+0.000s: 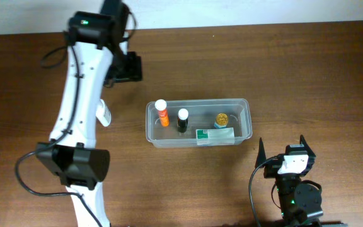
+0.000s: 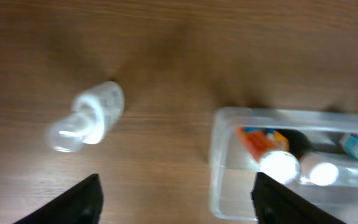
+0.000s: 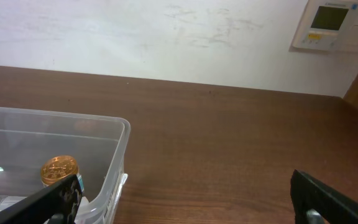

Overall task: Pack container
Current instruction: 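Move the left gripper back left over the white pump bottle, then lower the left gripper and grasp the white pump bottle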

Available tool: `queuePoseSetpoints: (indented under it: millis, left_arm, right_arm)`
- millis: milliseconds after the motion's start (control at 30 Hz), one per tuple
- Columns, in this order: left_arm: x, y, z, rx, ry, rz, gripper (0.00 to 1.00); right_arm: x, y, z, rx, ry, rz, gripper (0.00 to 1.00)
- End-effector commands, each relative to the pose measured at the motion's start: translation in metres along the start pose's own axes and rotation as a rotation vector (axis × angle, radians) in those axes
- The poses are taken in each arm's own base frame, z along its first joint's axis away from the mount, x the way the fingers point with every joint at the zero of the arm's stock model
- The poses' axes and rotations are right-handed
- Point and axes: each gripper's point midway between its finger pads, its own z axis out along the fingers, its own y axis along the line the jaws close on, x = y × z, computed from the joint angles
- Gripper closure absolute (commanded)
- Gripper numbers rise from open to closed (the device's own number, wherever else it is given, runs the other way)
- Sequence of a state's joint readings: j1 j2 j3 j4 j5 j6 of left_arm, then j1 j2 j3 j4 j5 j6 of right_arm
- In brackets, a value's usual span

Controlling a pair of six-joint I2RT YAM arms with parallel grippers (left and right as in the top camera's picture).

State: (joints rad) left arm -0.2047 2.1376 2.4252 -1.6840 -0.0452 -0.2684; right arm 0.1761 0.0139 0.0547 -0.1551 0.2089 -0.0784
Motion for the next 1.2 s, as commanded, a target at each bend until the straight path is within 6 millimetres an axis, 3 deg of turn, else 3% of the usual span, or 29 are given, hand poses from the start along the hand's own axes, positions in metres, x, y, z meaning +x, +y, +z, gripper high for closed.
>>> queuePoseSetpoints:
  millis: [0,233,433,700,1167]
  left_arm:
    - [-0.006,0.023,-0.002,-0.027,-0.012,-0.005,0.18]
    - [-0.009,0.060,0.002,-0.052,0.005,-0.059,0.18]
    - [0.009,0.081,0.029,-0.080,0.117,-0.068,0.18]
    - [0.018,0.083,0.076,-0.084,0.183,-0.041,0.18]
    - [0.024,0.086,0.108,-0.081,0.208,0.016,0.18]
  right_arm:
    - [0.002,-0.003,0.000,0.015,0.001,0.005,0.02]
    - [0.002,-0.003,0.000,0.015,0.001,0.005,0.02]
    - [0.002,-0.003,0.000,0.015,0.001,0.005,0.02]
    - [0.002,-0.003,0.000,0.015,0.001,0.005,0.02]
    - [0.002,-0.003,0.000,0.015,0.001,0.005,0.02]
